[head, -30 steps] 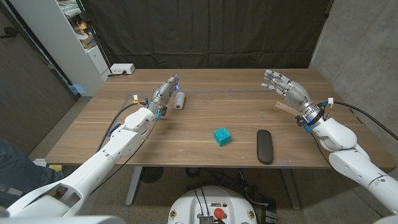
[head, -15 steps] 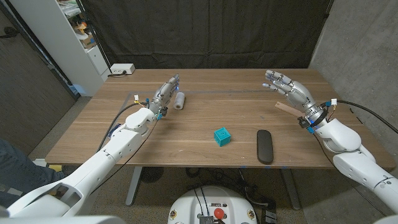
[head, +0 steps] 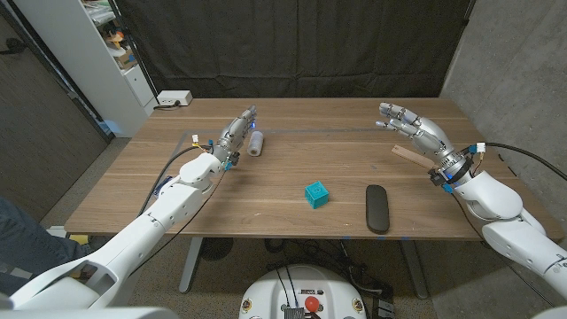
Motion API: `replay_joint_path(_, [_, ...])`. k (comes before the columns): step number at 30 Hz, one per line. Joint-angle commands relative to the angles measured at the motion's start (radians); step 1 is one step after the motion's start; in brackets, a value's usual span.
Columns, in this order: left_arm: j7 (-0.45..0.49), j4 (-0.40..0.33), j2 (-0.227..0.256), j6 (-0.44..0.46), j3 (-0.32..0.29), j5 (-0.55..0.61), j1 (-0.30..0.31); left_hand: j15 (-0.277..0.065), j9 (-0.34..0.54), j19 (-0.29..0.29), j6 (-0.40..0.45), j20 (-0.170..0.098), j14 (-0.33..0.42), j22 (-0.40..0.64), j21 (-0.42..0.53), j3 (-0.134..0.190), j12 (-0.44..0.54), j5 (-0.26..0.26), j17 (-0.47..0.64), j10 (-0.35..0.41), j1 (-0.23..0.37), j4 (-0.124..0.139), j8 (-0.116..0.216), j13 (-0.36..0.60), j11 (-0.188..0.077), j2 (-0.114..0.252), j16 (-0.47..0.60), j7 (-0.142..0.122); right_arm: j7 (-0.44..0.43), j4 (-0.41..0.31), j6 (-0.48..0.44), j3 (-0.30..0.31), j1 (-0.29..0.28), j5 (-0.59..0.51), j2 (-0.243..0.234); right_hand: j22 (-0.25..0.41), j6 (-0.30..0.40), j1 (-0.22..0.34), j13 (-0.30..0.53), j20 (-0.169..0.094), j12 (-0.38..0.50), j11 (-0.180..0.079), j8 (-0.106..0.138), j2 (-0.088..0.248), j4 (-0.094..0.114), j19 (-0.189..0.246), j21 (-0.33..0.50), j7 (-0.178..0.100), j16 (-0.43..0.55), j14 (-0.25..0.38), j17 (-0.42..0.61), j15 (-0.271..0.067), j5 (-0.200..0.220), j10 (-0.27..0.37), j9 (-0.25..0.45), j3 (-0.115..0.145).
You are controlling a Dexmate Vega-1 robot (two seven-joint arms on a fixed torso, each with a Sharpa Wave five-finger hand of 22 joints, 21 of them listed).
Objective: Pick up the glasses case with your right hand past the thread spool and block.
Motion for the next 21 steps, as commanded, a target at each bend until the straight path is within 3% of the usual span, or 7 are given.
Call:
replay_joint_path(1, [0.015, -0.031, 0.009, 0.017, 0.004, 0.008, 0.012, -0.001, 0.004, -0.005, 0.005, 0.006, -0.006, 0.002, 0.005, 0.002, 0.001, 0.001, 0.002, 0.0, -0.002, -0.004, 0.002, 0.001, -0.003, 0.01, 0.002, 0.005, -0.027, -0.014, 0.04, 0.033, -0.042, -0.071, -0.018, 0.003, 0.006, 0.015, 0.001, 0.004, 0.009, -0.004, 0.007, 0.0, 0.0, 0.013, 0.002, -0.007, 0.009, 0.013, 0.002, -0.002, 0.009, 0.013, 0.001, 0.008])
replay_joint_path(21, [0.025, -0.062, 0.018, 0.028, 0.009, 0.016, 0.028, -0.002, 0.004, -0.007, 0.006, 0.01, -0.006, 0.002, 0.005, 0.001, 0.001, 0.0, 0.002, 0.0, -0.003, -0.006, 0.002, 0.001, -0.003, 0.012, 0.002, 0.005, -0.066, -0.029, 0.076, 0.092, -0.086, -0.184, -0.032, 0.002, -0.001, 0.029, 0.002, 0.002, 0.013, -0.008, -0.001, 0.003, 0.0, 0.04, 0.007, -0.026, 0.016, 0.044, 0.003, -0.011, 0.016, 0.038, 0.001, 0.015])
